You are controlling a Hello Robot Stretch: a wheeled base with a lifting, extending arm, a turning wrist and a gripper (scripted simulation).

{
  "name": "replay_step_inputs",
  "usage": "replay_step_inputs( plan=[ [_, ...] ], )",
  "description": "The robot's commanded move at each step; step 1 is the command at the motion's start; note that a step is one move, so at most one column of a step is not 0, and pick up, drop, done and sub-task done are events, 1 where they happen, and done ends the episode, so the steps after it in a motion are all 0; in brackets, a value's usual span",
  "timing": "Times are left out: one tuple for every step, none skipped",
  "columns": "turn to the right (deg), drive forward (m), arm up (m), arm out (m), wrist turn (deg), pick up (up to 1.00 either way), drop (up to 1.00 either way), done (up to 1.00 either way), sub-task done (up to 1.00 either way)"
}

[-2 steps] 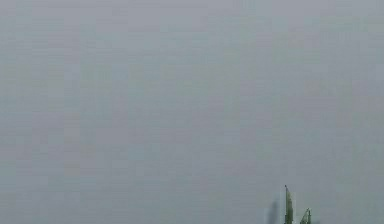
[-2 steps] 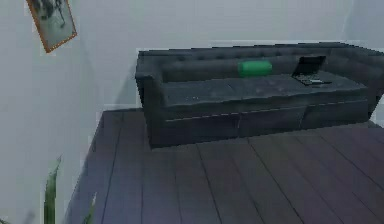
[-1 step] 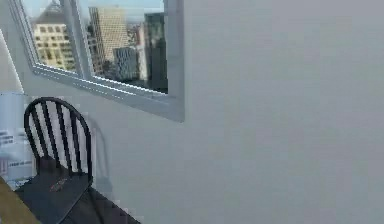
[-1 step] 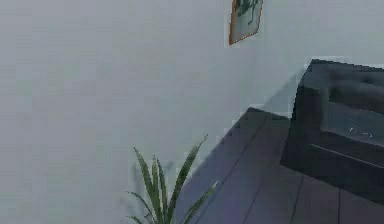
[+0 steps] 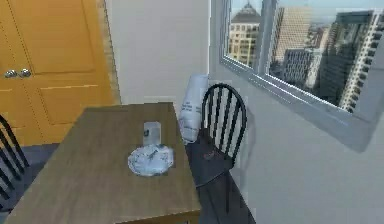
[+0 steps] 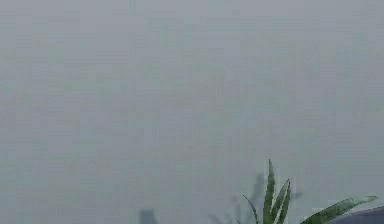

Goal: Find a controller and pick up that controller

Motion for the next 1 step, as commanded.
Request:
replay_step_inputs(
  plan=[
    [-45.0,0.00,0.00,0.00,0.0,0.00,0.00,0.00,0.00]
  ],
)
